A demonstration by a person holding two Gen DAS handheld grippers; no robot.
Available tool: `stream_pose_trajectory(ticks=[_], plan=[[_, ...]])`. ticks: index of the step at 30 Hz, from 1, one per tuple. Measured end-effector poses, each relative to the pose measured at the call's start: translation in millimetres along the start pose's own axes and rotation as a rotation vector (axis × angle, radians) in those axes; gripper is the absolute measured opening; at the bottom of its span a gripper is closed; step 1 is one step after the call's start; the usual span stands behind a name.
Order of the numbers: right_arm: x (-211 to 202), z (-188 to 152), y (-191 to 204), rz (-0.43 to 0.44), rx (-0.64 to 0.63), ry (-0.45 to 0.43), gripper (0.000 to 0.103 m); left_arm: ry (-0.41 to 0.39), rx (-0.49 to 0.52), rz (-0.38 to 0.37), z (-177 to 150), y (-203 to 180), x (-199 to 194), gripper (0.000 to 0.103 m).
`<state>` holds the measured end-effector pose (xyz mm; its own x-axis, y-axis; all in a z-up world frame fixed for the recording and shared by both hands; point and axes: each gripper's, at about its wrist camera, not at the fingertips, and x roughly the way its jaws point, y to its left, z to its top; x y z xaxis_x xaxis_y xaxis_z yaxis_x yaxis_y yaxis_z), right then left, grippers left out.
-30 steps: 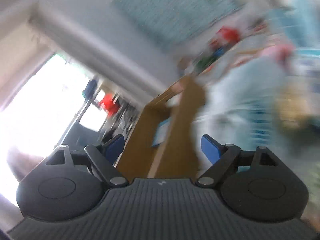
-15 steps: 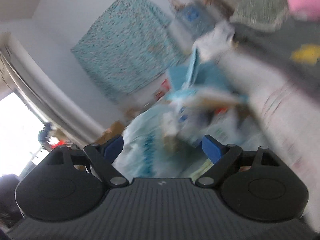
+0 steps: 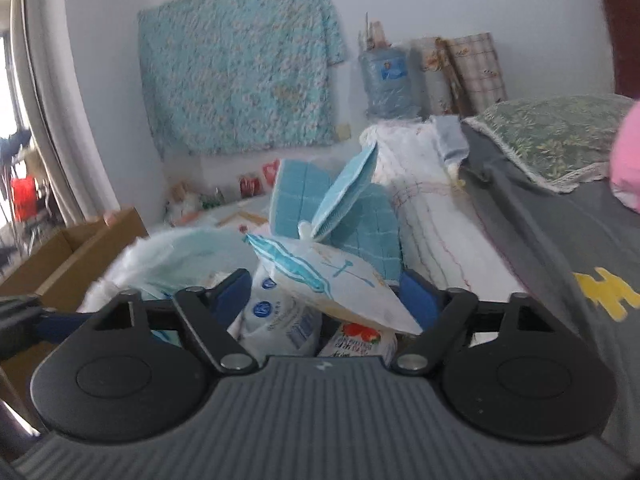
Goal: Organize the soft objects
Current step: 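Close the right tool on the clear bag of cotton swabs, then carry the cotton swab bag in the right tool to the cardboard box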
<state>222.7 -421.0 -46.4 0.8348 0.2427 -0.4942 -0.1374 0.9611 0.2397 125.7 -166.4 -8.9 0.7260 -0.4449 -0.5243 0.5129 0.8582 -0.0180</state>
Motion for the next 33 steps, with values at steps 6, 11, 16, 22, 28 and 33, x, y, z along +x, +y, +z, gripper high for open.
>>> stream_pose_trajectory(ticks=[6, 11, 16, 22, 28, 33], plan=[[1, 8, -17, 0.045, 0.111, -0.034, 0.028, -0.005, -0.03, 0.016, -4, 11, -10, 0.092], [-39, 15, -29, 0.136, 0.225, -0.096, 0.022, -0.028, -0.048, -0.006, -5, 13, -28, 0.092], [-77, 8, -34, 0.291, 0.353, -0.09, 0.022, -0.053, -0.061, -0.044, -9, 14, -52, 0.092], [-82, -25, -36, 0.529, 0.539, 0.069, 0.023, -0.071, -0.047, -0.064, -16, 12, -76, 0.092], [-79, -55, -15, 0.62, 0.565, 0.198, 0.023, -0.044, -0.072, -0.044, -25, 23, -85, 0.082], [-77, -52, 23, 0.725, 0.52, 0.248, 0.023, -0.031, -0.115, -0.027, -29, 40, -105, 0.071]])
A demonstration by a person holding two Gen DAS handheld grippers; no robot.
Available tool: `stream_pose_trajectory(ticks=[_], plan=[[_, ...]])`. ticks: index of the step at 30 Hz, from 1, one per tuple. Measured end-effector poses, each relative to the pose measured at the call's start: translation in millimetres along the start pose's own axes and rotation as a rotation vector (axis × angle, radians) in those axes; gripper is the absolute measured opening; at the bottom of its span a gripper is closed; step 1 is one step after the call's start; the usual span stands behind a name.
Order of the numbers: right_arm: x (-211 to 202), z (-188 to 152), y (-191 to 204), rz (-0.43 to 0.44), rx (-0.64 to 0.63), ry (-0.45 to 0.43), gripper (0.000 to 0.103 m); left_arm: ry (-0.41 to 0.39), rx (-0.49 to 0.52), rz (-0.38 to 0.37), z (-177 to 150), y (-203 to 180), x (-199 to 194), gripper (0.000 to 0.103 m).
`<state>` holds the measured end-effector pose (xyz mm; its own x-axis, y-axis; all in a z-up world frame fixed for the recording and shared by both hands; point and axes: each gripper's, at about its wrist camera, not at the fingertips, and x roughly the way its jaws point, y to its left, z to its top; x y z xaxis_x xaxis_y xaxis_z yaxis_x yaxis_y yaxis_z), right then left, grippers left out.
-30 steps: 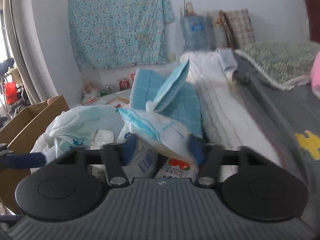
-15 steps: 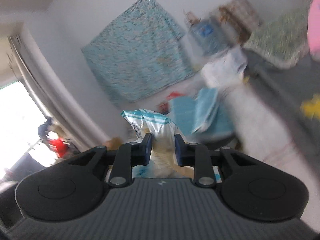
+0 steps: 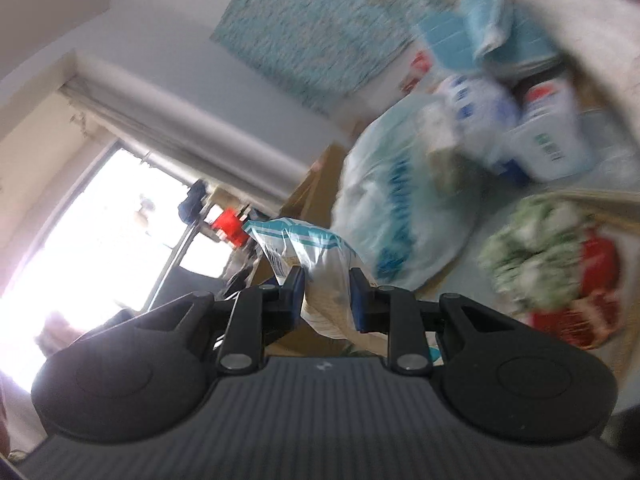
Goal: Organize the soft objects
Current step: 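Carry the cotton swab bag in the right tool to the cardboard box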
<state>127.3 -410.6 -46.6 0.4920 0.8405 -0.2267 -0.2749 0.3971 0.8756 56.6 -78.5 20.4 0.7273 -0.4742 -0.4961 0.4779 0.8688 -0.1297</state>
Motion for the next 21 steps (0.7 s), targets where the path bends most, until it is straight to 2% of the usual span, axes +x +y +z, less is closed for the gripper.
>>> stream_pose_trajectory(ticks=[4, 9, 12, 15, 18, 19, 21], plan=[[40, 9, 29, 0.088, -0.045, 0.078, 0.023, -0.041, -0.066, 0.056, 7, 25, -33, 0.07], [119, 35, 83, 0.159, -0.133, 0.207, 0.023, -0.119, -0.11, 0.241, 21, 66, -77, 0.07], [182, 49, 111, 0.187, -0.146, 0.309, 0.023, -0.135, -0.164, 0.335, 30, 99, -89, 0.07], [249, 62, 126, 0.157, -0.12, 0.392, 0.023, -0.115, -0.246, 0.459, 39, 139, -86, 0.07], [314, 71, 126, 0.079, -0.069, 0.453, 0.023, -0.108, -0.298, 0.583, 38, 168, -84, 0.07], [337, 75, 125, 0.036, -0.055, 0.468, 0.023, -0.106, -0.312, 0.601, 36, 174, -85, 0.07], [378, 78, 117, -0.041, -0.03, 0.489, 0.023, -0.106, -0.359, 0.59, 30, 185, -88, 0.071]])
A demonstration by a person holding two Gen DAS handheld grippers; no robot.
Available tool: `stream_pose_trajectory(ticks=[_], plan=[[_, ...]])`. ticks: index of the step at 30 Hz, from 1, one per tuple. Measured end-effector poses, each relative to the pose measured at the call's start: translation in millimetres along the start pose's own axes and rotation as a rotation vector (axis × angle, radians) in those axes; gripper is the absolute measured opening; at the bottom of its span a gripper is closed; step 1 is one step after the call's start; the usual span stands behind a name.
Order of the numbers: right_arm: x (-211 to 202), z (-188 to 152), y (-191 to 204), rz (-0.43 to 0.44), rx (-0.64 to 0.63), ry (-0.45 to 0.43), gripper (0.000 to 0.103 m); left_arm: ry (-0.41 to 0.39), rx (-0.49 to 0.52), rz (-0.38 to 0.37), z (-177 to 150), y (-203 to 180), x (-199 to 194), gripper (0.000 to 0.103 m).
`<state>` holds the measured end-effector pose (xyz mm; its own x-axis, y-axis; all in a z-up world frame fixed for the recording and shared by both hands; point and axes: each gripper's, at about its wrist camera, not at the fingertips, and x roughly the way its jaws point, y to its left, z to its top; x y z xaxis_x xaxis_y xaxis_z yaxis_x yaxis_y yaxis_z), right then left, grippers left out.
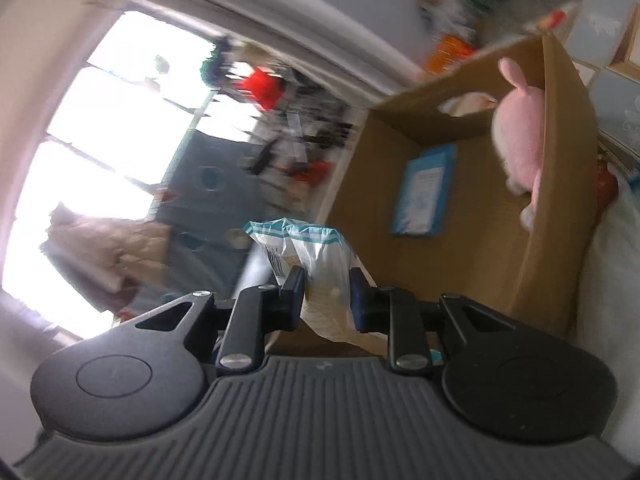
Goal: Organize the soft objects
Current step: 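Carry the cotton swab bag in the right tool to the cardboard box, then lower the cotton swab bag into the box and open the right tool, then move both tools back toward the pile of items by the bed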
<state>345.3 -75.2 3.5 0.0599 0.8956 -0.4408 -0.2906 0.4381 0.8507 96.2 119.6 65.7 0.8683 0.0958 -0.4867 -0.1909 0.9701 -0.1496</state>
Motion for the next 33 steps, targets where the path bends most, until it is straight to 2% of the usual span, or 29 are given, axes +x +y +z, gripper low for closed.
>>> stream_pose_trajectory(ticks=[2, 5, 8, 11, 15, 17, 19, 20, 21, 22, 27, 30, 32, 33], plan=[[31, 21, -10, -0.075, 0.042, 0.017, 0.023, 0.022, -0.038, -0.015, -3, 11, 3, 0.071], [69, 45, -29, -0.177, 0.08, 0.034, 0.023, 0.038, -0.052, 0.011, -9, 22, 5, 0.071], [96, 59, -42, -0.237, 0.116, 0.027, 0.024, 0.047, -0.074, 0.024, -14, 31, 4, 0.072], [107, 69, -45, -0.279, 0.115, -0.009, 0.025, 0.059, -0.09, 0.027, -17, 42, 3, 0.072], [116, 72, -43, -0.324, 0.101, -0.005, 0.027, 0.064, -0.093, 0.029, -17, 46, -1, 0.072], [116, 71, -36, -0.347, 0.081, -0.009, 0.034, 0.063, -0.093, 0.026, -18, 43, -1, 0.073], [112, 72, -30, -0.376, 0.041, -0.024, 0.056, 0.059, -0.092, 0.021, -20, 42, -3, 0.074], [109, 71, -26, -0.395, 0.017, -0.039, 0.062, 0.057, -0.091, 0.019, -20, 42, -4, 0.074], [105, 70, -18, -0.42, -0.018, -0.062, 0.073, 0.057, -0.09, 0.018, -21, 42, -5, 0.074], [97, 68, -10, -0.434, -0.054, -0.085, 0.075, 0.056, -0.09, 0.017, -20, 41, -4, 0.074], [75, 65, 24, -0.463, -0.214, -0.181, 0.075, 0.055, -0.093, 0.01, -23, 43, -6, 0.074], [76, 65, 34, -0.461, -0.28, -0.176, 0.075, 0.053, -0.098, 0.011, -23, 44, -7, 0.075], [83, 63, 36, -0.451, -0.296, -0.152, 0.072, 0.054, -0.099, 0.013, -24, 44, -8, 0.075], [83, 62, 37, -0.44, -0.302, -0.128, 0.067, 0.055, -0.1, 0.013, -24, 44, -8, 0.075]])
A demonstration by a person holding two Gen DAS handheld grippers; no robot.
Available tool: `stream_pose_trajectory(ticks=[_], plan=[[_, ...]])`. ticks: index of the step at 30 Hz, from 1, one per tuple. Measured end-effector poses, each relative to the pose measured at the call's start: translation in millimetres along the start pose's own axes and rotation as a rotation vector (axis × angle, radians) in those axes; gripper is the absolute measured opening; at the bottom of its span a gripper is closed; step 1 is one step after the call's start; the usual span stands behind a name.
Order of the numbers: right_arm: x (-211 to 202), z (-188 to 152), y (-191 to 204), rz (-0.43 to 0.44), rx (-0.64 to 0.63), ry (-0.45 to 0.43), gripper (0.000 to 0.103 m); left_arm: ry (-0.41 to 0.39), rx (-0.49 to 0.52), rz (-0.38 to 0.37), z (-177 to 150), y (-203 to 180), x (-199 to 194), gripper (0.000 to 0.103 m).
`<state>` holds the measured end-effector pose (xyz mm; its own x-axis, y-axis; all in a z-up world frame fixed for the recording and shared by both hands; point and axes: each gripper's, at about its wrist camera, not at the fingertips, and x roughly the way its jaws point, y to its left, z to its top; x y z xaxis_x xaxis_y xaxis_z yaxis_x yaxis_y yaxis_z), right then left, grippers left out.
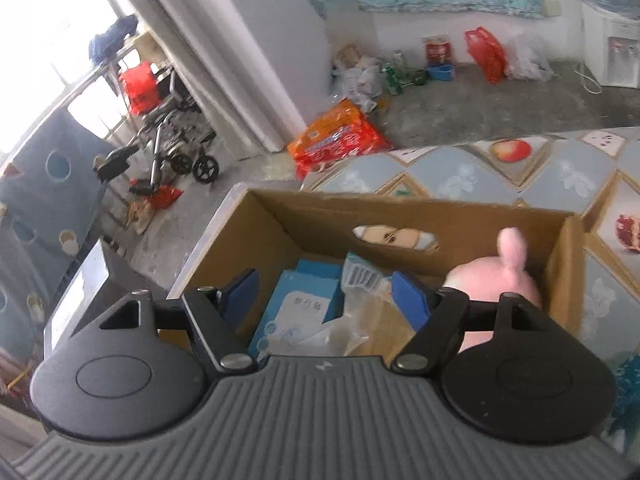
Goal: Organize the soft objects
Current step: 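Move both tools back toward the pile of items by the bed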
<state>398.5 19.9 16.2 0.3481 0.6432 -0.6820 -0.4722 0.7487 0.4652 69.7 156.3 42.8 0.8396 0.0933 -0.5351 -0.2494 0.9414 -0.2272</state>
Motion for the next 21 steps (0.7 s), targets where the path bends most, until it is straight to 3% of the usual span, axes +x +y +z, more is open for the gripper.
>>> stream_pose_trajectory(ticks=[2, 6, 10, 13, 18, 21], plan=[[9, -4, 2, 0.033, -0.002, 0.047, 0.059, 0.0, -0.003, -0.002, 0, 0, -3, 0.078], [7, -20, 2, 0.129, 0.049, 0.096, 0.059, 0.0, 0.003, -0.012, -1, -3, -9, 0.085], [-40, -42, 4, 0.236, 0.018, 0.095, 0.063, -0.002, 0.037, -0.069, -6, -13, -18, 0.093], [-103, -72, -8, 0.301, 0.021, 0.034, 0.08, -0.032, 0.086, -0.148, -14, -27, -31, 0.095], [-223, -132, -66, 0.382, 0.106, -0.14, 0.09, -0.096, 0.169, -0.323, -27, -62, -53, 0.101], [-293, -176, -116, 0.358, 0.203, -0.284, 0.092, -0.077, 0.207, -0.435, -34, -87, -58, 0.101]])
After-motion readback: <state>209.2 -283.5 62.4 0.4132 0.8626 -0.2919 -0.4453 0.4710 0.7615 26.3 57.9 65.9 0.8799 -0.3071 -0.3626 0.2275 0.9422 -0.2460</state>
